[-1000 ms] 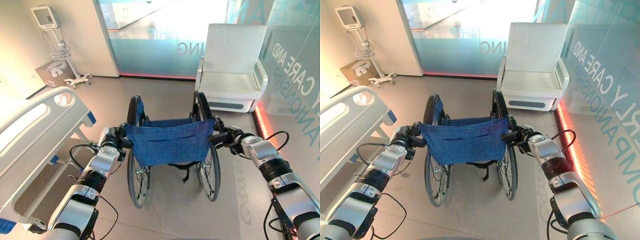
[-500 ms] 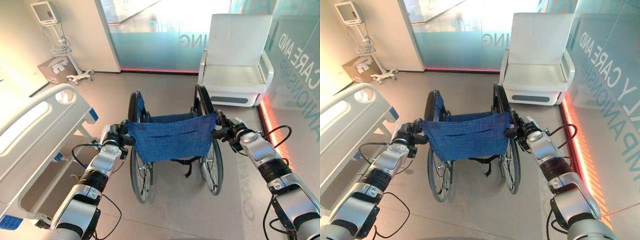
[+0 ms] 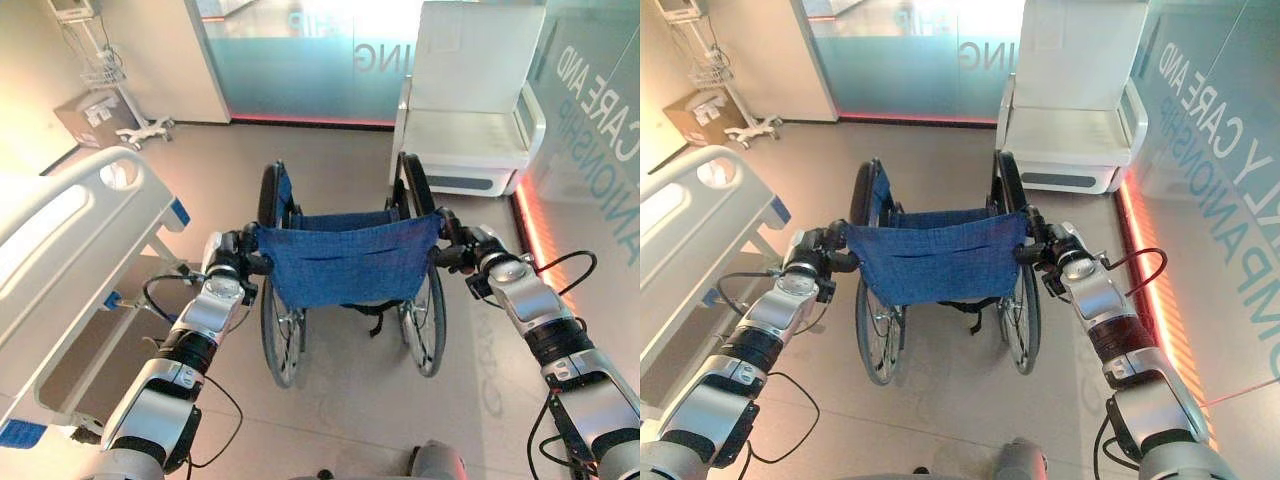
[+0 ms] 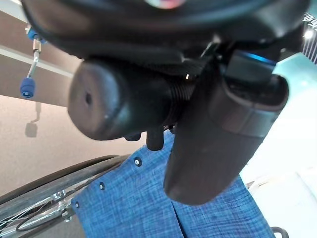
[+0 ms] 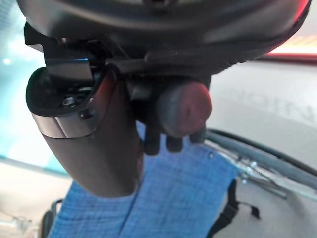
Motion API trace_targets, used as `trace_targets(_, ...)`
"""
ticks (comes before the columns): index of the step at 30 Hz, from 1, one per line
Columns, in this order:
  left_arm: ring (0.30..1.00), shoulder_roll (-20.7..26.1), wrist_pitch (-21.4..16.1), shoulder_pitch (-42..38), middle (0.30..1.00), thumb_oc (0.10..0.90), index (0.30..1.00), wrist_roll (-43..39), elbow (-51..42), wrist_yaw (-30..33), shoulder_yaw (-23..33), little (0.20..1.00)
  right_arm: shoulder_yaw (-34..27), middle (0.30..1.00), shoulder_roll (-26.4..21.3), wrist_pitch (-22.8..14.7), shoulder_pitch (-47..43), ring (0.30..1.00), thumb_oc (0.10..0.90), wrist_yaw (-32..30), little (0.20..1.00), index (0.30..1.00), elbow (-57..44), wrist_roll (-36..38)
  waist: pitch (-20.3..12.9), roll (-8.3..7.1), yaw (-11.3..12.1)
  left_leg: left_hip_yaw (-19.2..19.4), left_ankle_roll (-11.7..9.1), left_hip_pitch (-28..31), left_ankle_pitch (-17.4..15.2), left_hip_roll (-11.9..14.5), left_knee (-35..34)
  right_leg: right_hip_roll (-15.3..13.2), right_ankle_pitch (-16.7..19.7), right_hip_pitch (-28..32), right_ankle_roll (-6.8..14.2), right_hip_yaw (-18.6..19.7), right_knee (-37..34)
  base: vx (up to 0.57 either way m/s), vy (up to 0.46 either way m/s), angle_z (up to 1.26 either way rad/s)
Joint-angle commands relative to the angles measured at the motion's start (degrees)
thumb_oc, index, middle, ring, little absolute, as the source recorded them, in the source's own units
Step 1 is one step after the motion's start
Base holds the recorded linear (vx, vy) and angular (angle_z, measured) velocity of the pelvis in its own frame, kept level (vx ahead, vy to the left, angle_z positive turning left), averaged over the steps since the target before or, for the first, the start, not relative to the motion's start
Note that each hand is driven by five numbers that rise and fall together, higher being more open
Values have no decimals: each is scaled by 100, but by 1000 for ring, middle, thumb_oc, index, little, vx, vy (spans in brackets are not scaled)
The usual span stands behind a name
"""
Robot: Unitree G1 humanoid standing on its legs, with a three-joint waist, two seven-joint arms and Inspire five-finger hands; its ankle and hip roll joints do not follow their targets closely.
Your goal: Push the wheelchair next to the bed
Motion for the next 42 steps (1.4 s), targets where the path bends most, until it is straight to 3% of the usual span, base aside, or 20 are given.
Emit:
trace_targets(1,300,251,-1078,582,300,400,300,-221,136,-300,-329,300,755,300,-267,-887,121,300,400,7,300,300,577,-603,9,-338,357,312,18,-59,-946,-389,809,-163,1513,345,-160,240,-793,352,-355,23)
trace_targets(7,300,3,-868,742,300,400,300,-224,38,-220,-370,300,1137,300,-332,-1067,-366,300,400,179,300,300,1377,-283,-258,-457,506,576,-239,-54,-1340,163,2042,210,601,435,-311,-240,40,423,-368,57)
trace_targets(9,300,-65,-789,890,300,400,300,-240,-92,-146,-342,300,1217,300,-377,-1230,-387,300,400,287,300,300,1489,-346,-397,-500,497,646,-343,-54,-1030,309,2315,436,485,478,-583,-388,-40,432,-311,33)
trace_targets(11,300,-119,-818,950,300,400,300,-256,-91,-128,-340,300,1217,300,-472,-1282,-370,300,400,349,300,300,1487,-396,-486,-435,470,741,-500,23,-909,511,2620,628,295,559,-673,-481,-28,339,-183,35)
trace_targets(12,300,-134,-855,980,300,400,300,-313,-99,-121,-367,300,1219,300,-641,-1381,-358,300,400,431,300,300,1455,-439,-589,-408,459,873,-727,-63,-403,655,2880,854,82,737,-896,-683,-162,300,-206,13)
trace_targets(14,300,-113,-828,898,300,400,300,-409,-140,-114,-478,300,1207,300,-787,-1412,-382,300,400,430,300,300,1459,-388,-563,-448,534,847,-763,-482,-234,635,2937,1018,-6,1031,-978,-776,-373,364,-195,38)
trace_targets(15,300,-89,-835,860,300,400,300,-445,-178,-70,-537,300,1234,300,-806,-1550,-451,300,400,374,300,300,1593,-359,-466,-443,629,714,-657,-701,-390,328,2620,1099,-13,1164,-903,-699,-414,263,-94,49)
trace_targets(17,300,-77,-857,867,300,400,300,-462,-222,-3,-535,300,1253,300,-760,-1651,-566,300,400,361,300,300,1738,-428,-384,-470,696,841,-574,-839,-210,185,2134,1176,57,1308,-893,-660,-561,253,-66,28)
trace_targets(19,300,-122,-808,897,300,400,300,-450,-342,91,-551,300,1261,300,-687,-1661,-619,300,400,280,300,300,1762,-477,-274,-468,861,885,-616,-1343,140,214,1739,1350,-9,1734,-910,-554,-856,345,-51,16)
trace_targets(20,300,-130,-779,986,300,400,300,-448,-444,184,-548,300,1258,300,-609,-1698,-629,300,400,227,300,300,1765,-563,-193,-401,1035,692,-722,-1880,716,326,1162,1491,-72,1996,-942,-412,-1032,442,-5,-3)
trace_targets(22,300,-111,-809,1098,300,400,300,-417,-480,212,-493,300,1257,300,-554,-1768,-640,300,400,241,300,300,1807,-651,-156,-357,1162,489,-836,-2164,1072,445,743,1548,-175,2164,-937,-271,-1081,482,57,-47)
trace_targets(24,300,-41,-871,1272,300,400,300,-375,-545,227,-400,300,1286,300,-553,-1907,-673,300,400,309,300,300,1858,-675,-116,-271,1298,413,-800,-2339,1468,585,235,1606,-310,2258,-973,-217,-939,477,126,-66)
trace_targets(27,300,118,-931,1420,300,400,300,-286,-577,70,-232,300,1354,300,-559,-2079,-772,300,400,403,300,300,2026,-612,-162,-251,1341,645,-708,-2185,1188,466,512,1617,-840,2347,-1019,-254,-386,541,165,-70)
trace_targets(29,300,205,-827,1415,300,400,300,-267,-591,-27,-226,300,1326,300,-459,-1997,-772,300,400,491,300,300,2077,-568,-231,-318,1409,556,-552,-2316,814,237,1135,1595,-1056,2417,-1013,-211,-74,478,153,-61)
trace_targets(31,300,239,-789,1414,300,400,300,-165,-552,-140,-190,300,1318,300,-452,-1943,-717,300,400,527,300,300,2061,-518,-338,-370,1399,785,-319,-2182,431,153,1304,1512,-1135,2404,-898,-253,386,540,231,-30)
trace_targets(32,300,332,-697,1317,300,400,300,-108,-486,-283,-241,300,1267,300,-396,-1909,-639,300,400,563,300,300,2077,-512,-440,-425,1401,782,-123,-1997,284,-78,1163,1387,-1018,2360,-675,-253,940,556,273,-12)
trace_targets(36,300,445,-483,1006,300,400,300,-97,-267,-375,-502,300,1181,300,-347,-1853,-383,300,400,568,300,300,1869,-652,-614,-508,1304,750,95,-1659,242,-448,811,1105,-309,2055,-162,-208,2060,447,216,-1)
trace_targets(37,300,478,-402,863,300,400,300,-195,-175,-364,-577,300,1166,300,-342,-1820,-324,300,400,590,300,300,1752,-768,-642,-429,1230,806,147,-1540,298,-414,715,1072,220,1706,-125,-192,2239,417,182,8)
trace_targets(40,300,461,-407,755,300,400,300,-289,-18,-349,-572,300,1169,300,-305,-1826,-318,300,400,600,300,300,1694,-1034,-595,-353,1087,882,167,-1284,181,-378,708,814,441,1205,-154,-240,2106,287,50,11)
trace_targets(42,300,397,-436,637,300,400,300,-282,107,-387,-529,300,1166,300,-281,-1914,-353,300,400,483,300,300,1730,-1342,-492,-310,960,924,111,-934,9,-329,728,462,763,828,-302,-431,1240,391,-117,-13)
